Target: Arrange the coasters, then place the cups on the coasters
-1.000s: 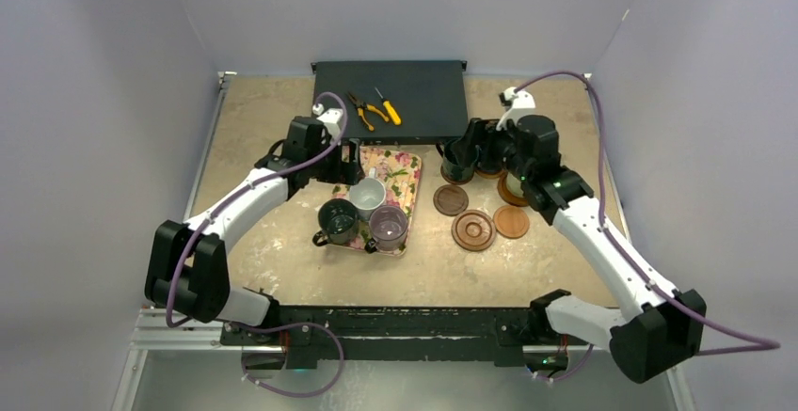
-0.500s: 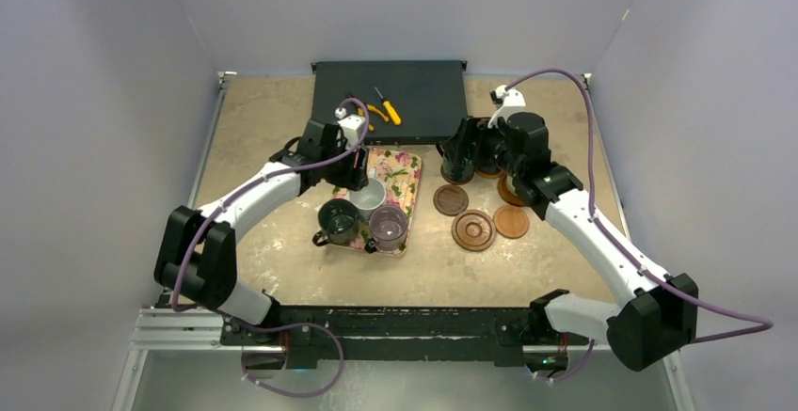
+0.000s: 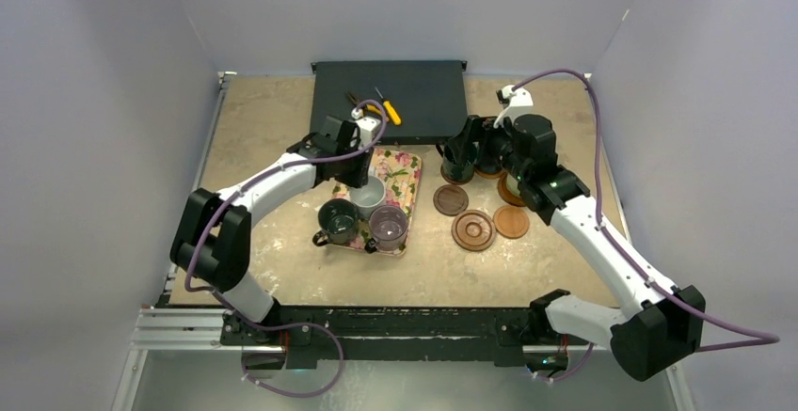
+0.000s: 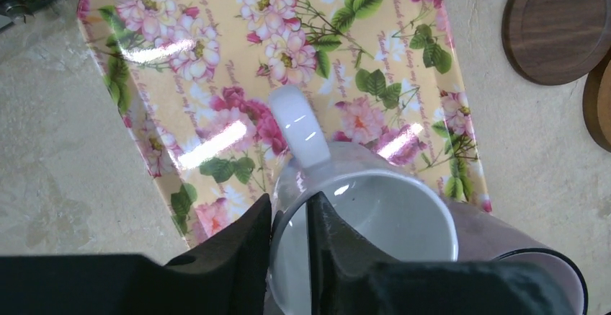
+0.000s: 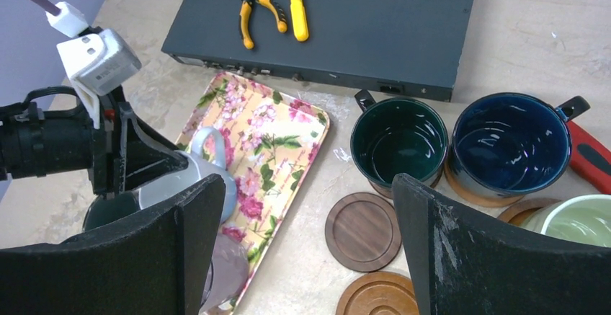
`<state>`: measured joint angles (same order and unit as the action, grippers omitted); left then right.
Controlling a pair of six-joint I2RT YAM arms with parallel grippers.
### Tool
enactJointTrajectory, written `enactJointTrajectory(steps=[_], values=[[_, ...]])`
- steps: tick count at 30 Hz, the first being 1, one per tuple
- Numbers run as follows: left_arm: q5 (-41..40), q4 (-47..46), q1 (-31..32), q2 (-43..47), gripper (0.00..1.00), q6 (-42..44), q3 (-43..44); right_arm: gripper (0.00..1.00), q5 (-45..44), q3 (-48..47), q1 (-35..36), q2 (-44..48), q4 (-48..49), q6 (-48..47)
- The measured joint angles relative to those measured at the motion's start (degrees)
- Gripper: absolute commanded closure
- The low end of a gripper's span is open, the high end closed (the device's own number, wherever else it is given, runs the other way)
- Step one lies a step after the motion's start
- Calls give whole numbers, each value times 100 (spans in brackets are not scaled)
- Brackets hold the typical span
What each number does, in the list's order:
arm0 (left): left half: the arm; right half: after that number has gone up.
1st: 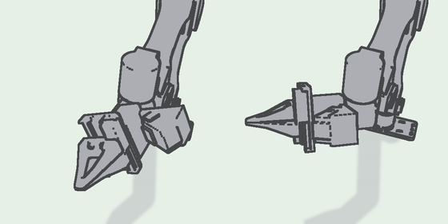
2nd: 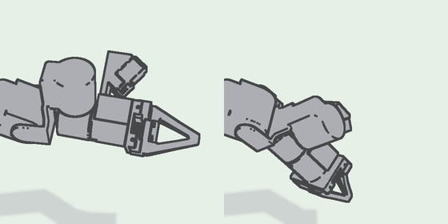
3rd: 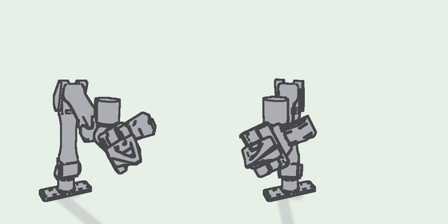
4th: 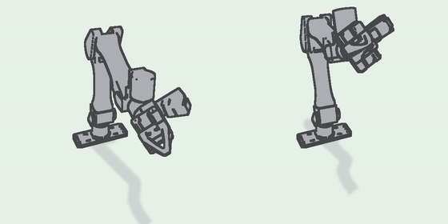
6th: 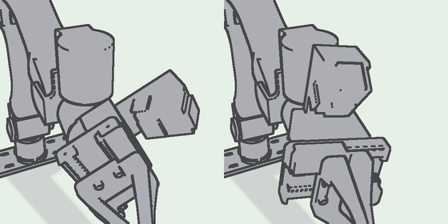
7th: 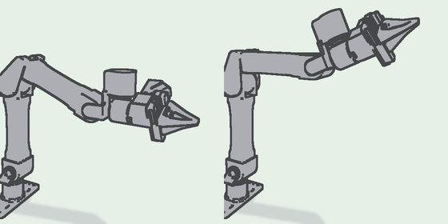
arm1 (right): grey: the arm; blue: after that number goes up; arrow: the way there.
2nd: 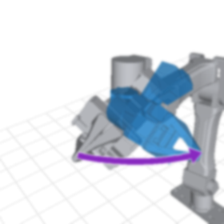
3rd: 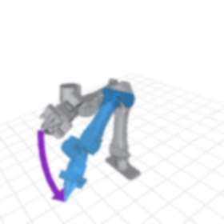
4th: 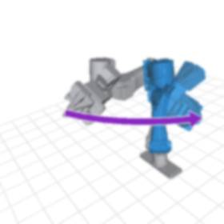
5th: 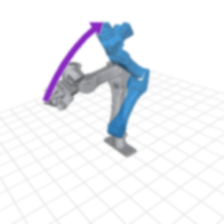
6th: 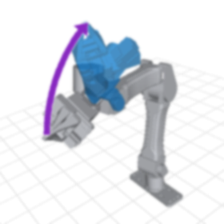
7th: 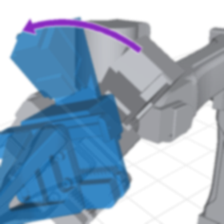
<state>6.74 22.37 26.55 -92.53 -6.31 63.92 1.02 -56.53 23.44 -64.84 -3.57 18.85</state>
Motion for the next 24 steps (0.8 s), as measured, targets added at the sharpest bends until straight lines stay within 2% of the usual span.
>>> enactJointTrajectory(steps=[3,4,10,15,18,24], values=[[-81,76,72,-70,98,37,83,11,0,48,0,76,-13,0],[-98,94,85,-70,100,39,87,11,0,48,0,83,-20,-2],[-350,83,98,-44,100,-66,85,11,7,46,7,50,-72,28],[-892,52,101,238,100,-466,-59,14,-13,31,107,-66,4,234],[-1152,-9,94,476,100,-813,-83,20,-90,-26,323,-306,28,385],[-1506,-518,96,643,100,-1552,-94,21,-289,-120,1003,-807,96,669]])
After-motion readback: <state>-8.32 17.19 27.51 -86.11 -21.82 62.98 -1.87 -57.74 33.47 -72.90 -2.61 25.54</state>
